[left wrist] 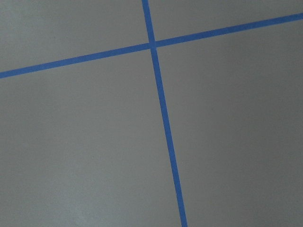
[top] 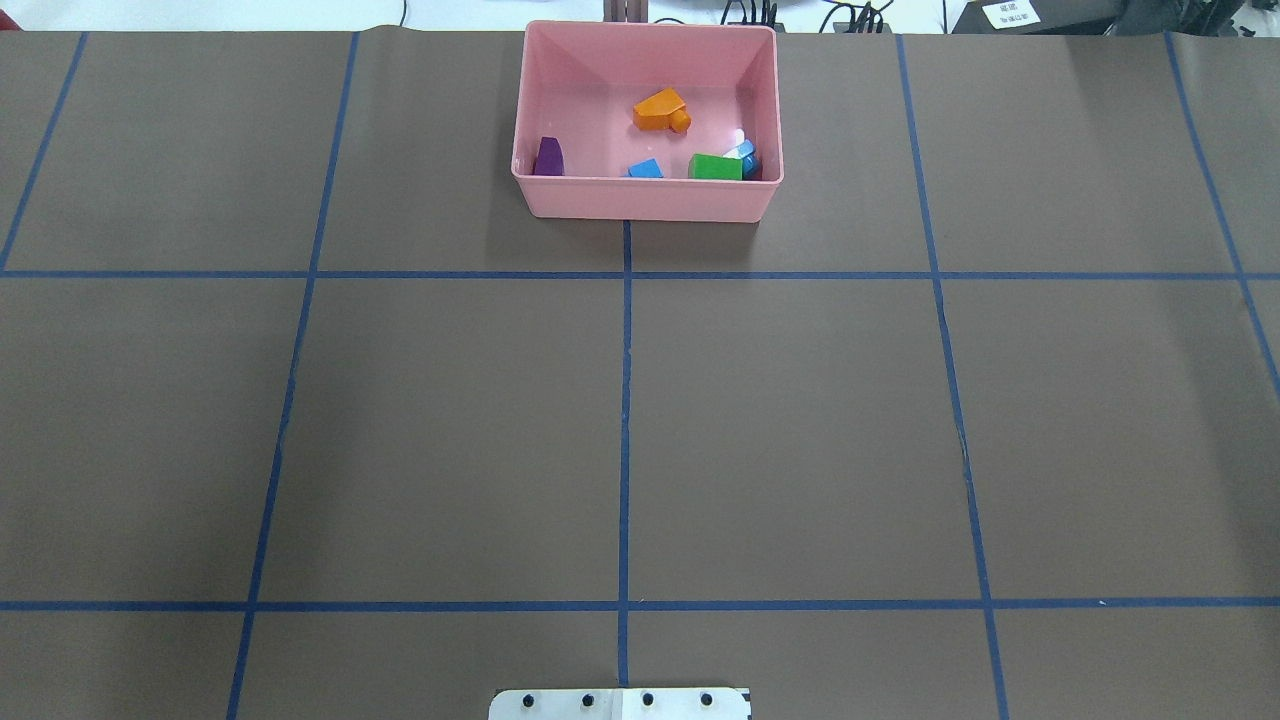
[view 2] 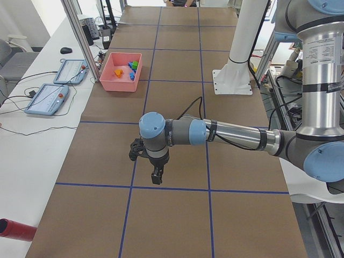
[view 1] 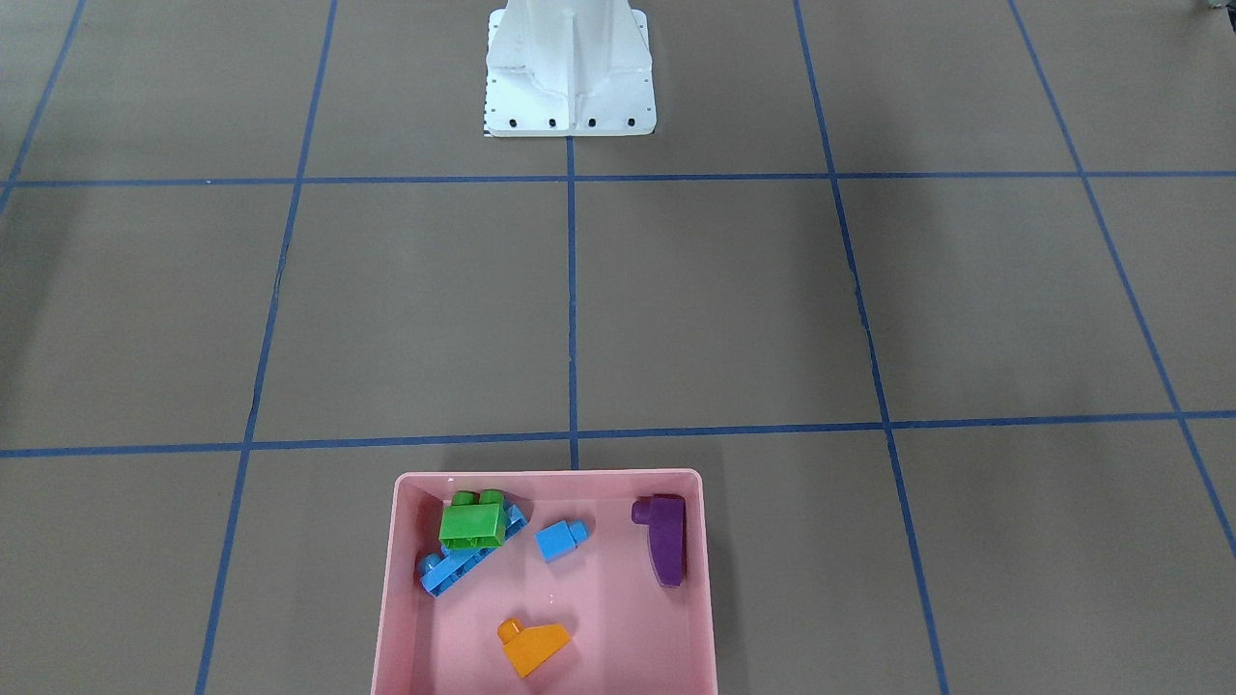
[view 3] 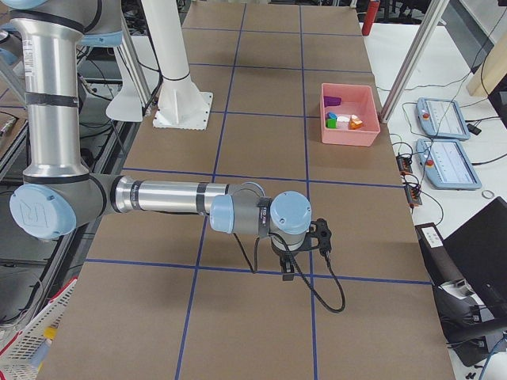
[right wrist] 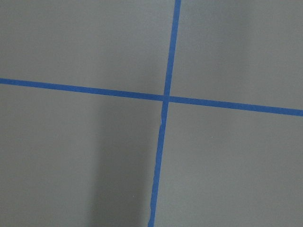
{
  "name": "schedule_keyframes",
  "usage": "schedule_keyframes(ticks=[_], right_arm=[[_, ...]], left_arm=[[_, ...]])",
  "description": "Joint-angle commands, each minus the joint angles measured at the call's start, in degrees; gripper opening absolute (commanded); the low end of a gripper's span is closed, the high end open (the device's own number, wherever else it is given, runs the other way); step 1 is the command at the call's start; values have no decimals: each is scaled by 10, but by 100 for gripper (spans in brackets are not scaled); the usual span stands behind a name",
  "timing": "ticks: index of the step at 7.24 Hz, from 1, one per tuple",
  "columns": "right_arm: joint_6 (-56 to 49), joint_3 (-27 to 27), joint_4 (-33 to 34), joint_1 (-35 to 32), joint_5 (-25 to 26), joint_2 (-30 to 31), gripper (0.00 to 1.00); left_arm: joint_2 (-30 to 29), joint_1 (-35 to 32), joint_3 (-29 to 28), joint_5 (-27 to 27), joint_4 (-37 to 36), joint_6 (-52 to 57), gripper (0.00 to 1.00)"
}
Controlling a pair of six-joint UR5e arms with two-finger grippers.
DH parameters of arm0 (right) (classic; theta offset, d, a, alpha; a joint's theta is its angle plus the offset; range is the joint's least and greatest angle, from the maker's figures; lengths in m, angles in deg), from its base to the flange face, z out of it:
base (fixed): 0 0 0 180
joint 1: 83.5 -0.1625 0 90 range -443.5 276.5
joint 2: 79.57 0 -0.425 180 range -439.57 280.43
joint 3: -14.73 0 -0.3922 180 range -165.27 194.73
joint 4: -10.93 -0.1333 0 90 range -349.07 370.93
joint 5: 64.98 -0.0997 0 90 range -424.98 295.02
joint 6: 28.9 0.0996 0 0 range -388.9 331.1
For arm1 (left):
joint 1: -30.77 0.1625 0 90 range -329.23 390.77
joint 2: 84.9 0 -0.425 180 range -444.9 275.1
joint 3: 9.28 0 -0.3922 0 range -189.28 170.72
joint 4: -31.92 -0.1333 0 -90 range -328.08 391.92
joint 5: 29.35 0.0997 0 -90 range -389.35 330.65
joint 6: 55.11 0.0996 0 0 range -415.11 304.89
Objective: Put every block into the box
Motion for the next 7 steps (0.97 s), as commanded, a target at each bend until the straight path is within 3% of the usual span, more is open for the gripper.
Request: schedule_keyframes(ticks=[1,3,5,7], right_arm=[[0,1,0,0,0,-1,100],[12,0,4,0,5,-3,100],[110,1,1,0,9,-2,100],[111,0,0,0,10,-1,100]], left_arm=[[0,0,0,0,0,0,100],[0,0,0,0,0,-1,100],[0,0,2,1,-1,-2,100],[-1,0,1,1,-1,-3,100]])
